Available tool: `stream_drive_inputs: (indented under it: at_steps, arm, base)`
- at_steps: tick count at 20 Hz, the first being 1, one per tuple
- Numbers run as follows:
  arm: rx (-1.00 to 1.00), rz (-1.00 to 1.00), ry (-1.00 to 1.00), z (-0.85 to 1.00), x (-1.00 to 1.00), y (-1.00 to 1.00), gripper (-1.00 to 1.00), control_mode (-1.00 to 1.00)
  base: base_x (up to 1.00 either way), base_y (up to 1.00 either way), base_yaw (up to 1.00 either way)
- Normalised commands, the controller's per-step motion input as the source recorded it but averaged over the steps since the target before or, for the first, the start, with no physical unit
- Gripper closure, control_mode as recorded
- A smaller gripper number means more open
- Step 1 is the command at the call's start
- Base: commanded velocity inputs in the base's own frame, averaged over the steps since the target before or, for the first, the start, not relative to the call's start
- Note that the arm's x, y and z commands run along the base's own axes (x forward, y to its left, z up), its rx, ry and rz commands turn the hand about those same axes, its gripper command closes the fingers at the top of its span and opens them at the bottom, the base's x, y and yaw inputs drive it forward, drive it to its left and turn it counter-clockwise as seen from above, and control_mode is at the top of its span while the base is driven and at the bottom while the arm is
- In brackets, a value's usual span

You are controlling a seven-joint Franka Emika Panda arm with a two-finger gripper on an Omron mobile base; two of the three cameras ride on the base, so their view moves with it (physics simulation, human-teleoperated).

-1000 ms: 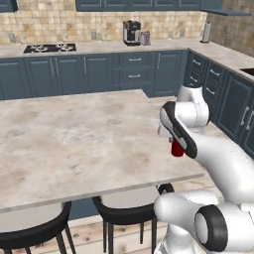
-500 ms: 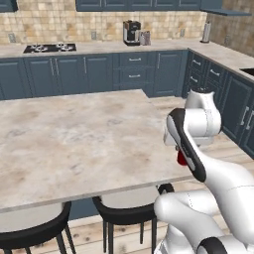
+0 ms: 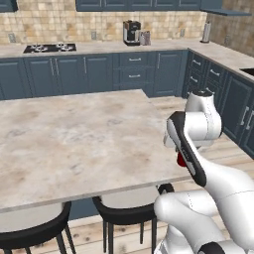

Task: Four empty soda cans are scattered around the kitchen. Gather all the cans and cluster them next to the stove for recycling.

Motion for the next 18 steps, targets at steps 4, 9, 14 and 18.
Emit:
stream_drive_inputs:
  at_steps: [4, 9, 14, 18]
  arm:
    - [0.0, 0.0, 0.0, 0.0, 0.0, 0.0, 1.0, -1.0]
    - [0.0, 0.0, 0.0, 0.0, 0.0, 0.0, 1.0, 1.0]
    - [0.0, 0.0, 0.0, 0.0, 0.0, 0.0, 1.0, 1.0]
    - [0.0, 0.0, 0.0, 0.0, 0.0, 0.0, 1.0, 1.0]
  base:
    - [0.0, 0.0, 0.0]
    - [0.01, -0.62, 0.14]
    - [-0.12, -1.0, 0.33]
    - [-0.14, -1.0, 0.23]
